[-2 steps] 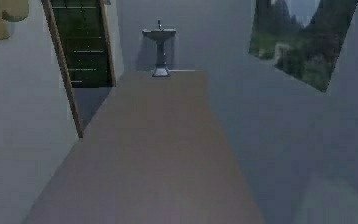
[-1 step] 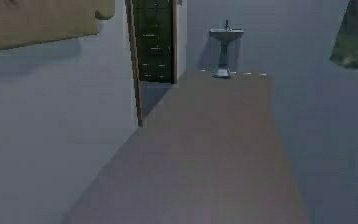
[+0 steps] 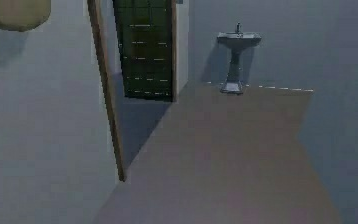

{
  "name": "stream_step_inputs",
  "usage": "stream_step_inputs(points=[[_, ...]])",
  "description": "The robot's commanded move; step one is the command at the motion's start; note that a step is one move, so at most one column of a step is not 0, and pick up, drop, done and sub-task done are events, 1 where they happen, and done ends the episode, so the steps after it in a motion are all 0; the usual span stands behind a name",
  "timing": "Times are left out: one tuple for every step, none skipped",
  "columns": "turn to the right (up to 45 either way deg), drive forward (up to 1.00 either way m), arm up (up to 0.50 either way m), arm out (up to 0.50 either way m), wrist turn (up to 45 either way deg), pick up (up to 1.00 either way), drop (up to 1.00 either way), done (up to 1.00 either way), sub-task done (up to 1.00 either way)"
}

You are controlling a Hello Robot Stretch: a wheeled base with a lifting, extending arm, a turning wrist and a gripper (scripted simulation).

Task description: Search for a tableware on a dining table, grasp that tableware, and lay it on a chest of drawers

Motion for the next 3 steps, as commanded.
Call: stream_step_inputs(points=[[-3.0, 0.0, 0.0, 0.0, 0.0, 0.0, 0.0, 0.0, 0.0], [0.0, 1.0, 0.0, 0.0, 0.0, 0.0, 0.0, 0.0, 0.0], [0.0, 0.55, 0.0, 0.0, 0.0, 0.0, 0.0, 0.0, 0.0]])
